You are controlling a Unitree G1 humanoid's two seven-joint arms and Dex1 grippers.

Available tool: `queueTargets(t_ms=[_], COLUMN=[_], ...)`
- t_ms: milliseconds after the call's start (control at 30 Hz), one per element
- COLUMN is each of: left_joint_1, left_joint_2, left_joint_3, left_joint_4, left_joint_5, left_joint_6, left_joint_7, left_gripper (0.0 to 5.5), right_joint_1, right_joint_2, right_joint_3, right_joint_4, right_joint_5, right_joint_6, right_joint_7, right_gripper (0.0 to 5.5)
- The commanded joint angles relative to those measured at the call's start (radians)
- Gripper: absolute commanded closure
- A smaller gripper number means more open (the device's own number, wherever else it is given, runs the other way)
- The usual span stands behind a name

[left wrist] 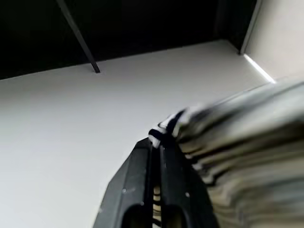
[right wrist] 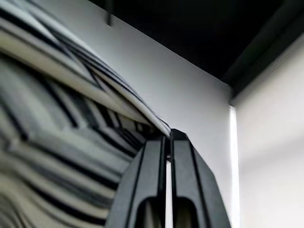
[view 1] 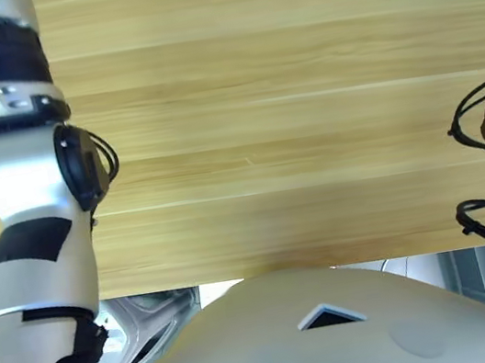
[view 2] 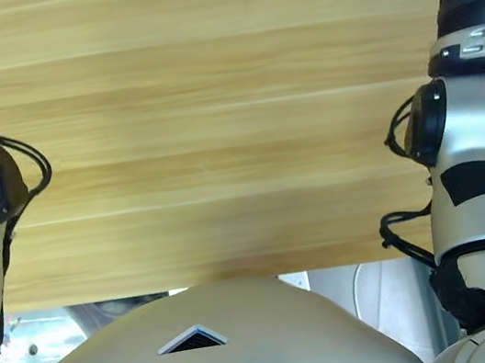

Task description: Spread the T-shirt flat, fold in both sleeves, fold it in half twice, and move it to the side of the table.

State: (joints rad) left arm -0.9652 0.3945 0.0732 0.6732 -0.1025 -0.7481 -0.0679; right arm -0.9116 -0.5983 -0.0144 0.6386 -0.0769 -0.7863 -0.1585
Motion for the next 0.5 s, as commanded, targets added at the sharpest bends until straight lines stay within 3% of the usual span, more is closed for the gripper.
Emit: queueTargets(t_ms=[33,100,167,500], left_joint_1=[0.666,0.922,1.089,1.452], left_joint_2=[0.133,0.217,0.268,0.339], left_joint_3=[-0.190,-0.255,-0.293,-0.259], left_joint_4=[-0.150,-0.265,-0.358,-0.582], left_joint_5=[0.133,0.186,0.238,0.211], left_joint_6=[0.019,-0.010,-0.010,0.089], left_joint_7=[-0.256,-0.337,-0.385,-0.437], left_gripper=[5.50,5.50,5.50,5.50], right_joint_1=[0.706,0.982,1.126,1.264], right_joint_2=[-0.178,-0.304,-0.359,-0.355], right_joint_3=[0.212,0.281,0.256,0.165], right_joint_4=[-0.238,-0.373,-0.465,-0.563], right_joint_5=[0.170,0.193,0.188,0.048], right_joint_6=[-0.059,-0.090,-0.066,0.162], right_joint_7=[0.449,0.550,0.589,0.670], right_gripper=[5.50,5.50,5.50,5.50])
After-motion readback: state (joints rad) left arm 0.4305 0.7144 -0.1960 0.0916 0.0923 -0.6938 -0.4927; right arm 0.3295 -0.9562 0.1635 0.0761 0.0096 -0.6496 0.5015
